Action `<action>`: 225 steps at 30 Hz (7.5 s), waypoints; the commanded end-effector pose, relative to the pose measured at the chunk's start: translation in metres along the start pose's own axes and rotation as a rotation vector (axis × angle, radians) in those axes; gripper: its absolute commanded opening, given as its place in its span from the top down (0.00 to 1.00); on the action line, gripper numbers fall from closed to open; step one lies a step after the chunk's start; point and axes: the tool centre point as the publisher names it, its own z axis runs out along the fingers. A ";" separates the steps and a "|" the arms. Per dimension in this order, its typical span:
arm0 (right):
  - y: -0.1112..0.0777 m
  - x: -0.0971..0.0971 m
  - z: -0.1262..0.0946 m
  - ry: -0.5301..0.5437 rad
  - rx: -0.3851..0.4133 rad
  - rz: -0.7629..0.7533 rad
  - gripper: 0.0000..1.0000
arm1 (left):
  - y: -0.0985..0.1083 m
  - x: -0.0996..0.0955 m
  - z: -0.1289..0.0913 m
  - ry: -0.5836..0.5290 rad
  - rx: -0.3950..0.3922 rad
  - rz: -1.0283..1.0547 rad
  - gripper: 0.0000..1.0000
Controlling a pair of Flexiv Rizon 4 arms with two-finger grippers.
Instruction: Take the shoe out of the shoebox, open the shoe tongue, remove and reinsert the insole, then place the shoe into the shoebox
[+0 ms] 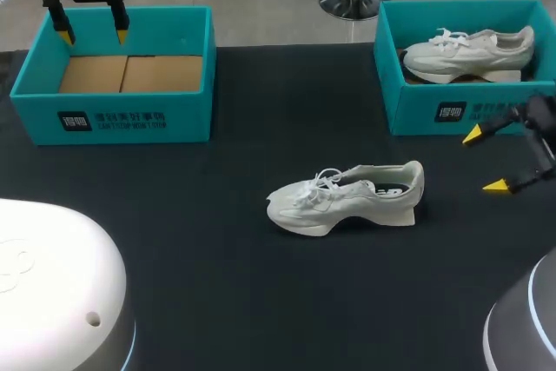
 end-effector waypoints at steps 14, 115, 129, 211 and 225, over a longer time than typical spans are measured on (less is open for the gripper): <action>-0.025 -0.013 0.027 -0.111 -0.124 0.135 0.00 | 0.001 0.000 0.000 0.000 0.000 0.000 0.00; -0.045 -0.023 0.171 -0.063 -0.344 0.223 0.00 | 0.001 0.000 0.000 0.000 0.000 0.000 0.00; -0.049 -0.021 0.176 -0.055 -0.349 0.229 1.00 | 0.001 0.000 0.000 0.000 0.000 0.000 0.00; -0.049 -0.020 0.176 -0.062 -0.351 0.224 1.00 | 0.236 0.373 0.068 -0.113 0.074 0.118 0.00; -0.049 -0.020 0.176 -0.062 -0.351 0.224 1.00 | 0.239 0.414 0.087 -0.124 0.083 0.071 0.00</action>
